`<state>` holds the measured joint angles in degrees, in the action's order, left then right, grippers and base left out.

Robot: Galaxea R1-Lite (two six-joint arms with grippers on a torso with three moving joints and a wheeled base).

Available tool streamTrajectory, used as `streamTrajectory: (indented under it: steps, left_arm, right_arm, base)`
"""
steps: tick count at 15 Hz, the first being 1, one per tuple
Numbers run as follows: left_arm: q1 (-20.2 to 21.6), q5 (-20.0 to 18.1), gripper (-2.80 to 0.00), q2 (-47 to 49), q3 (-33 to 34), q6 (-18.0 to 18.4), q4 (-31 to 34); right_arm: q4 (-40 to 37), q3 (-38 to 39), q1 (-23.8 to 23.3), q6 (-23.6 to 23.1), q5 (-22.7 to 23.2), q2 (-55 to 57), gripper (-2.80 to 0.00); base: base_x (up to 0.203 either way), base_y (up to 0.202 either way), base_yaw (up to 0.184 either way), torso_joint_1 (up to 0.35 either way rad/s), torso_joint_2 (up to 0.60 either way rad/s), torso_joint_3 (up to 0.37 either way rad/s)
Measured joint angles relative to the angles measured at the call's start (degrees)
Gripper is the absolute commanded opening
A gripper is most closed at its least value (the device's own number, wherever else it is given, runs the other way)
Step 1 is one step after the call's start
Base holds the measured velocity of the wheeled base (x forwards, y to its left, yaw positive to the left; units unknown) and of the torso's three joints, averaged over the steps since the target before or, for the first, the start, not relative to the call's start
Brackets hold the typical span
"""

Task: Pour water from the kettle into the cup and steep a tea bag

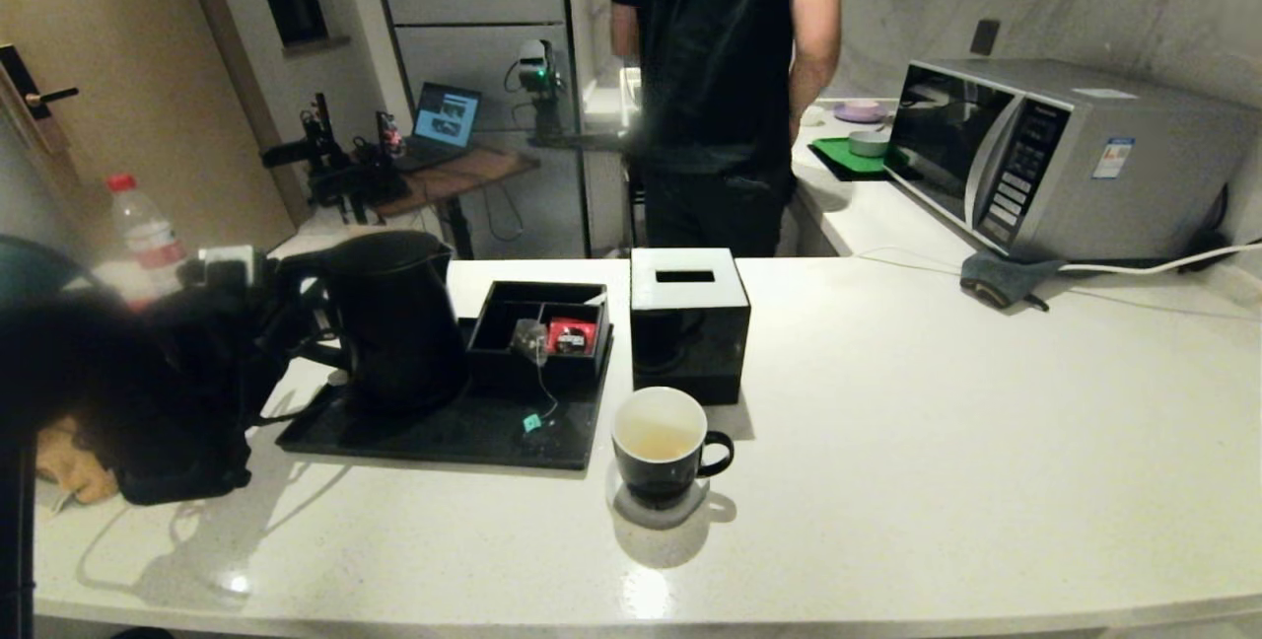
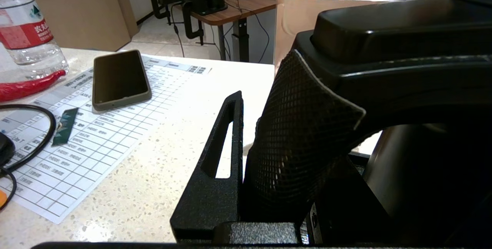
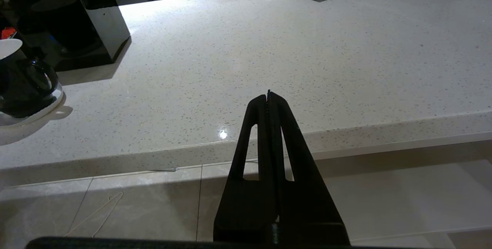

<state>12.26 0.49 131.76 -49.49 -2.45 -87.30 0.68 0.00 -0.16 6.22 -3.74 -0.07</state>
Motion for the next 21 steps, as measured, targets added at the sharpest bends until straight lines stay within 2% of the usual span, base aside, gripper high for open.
streamTrajectory:
  steps: [4, 5, 17, 21]
  left_arm:
    - [0.35, 0.04, -2.8, 0.38, -0.09, 0.04, -0.05]
    - [0.35, 0.04, 0.0, 0.39, -0.09, 0.11, -0.05]
    - [1.04, 0.32, 0.0, -0.34, 0.71, 0.2, 0.06]
    - [1.49, 0.07, 0.0, -1.3, 2.82, 0.26, 0.11]
  right_arm:
    - [0.0, 0.0, -0.02, -0.02, -0.02, 0.0, -2.8]
    - [0.0, 0.0, 0.0, 0.0, -0.02, 0.0, -2.8]
    - [0.0, 0.0, 0.02, -0.02, -0.02, 0.0, -2.8]
    - [-0.02, 0.0, 0.02, -0.01, -0.02, 0.0, -2.8]
  base:
    - [0.0, 0.0, 0.0, 0.0, 0.0, 0.0]
    - [0.0, 0.0, 0.0, 0.0, 0.0, 0.0]
    - [0.0, 0.0, 0.0, 0.0, 0.0, 0.0]
    - [0.0, 0.0, 0.0, 0.0, 0.0, 0.0]
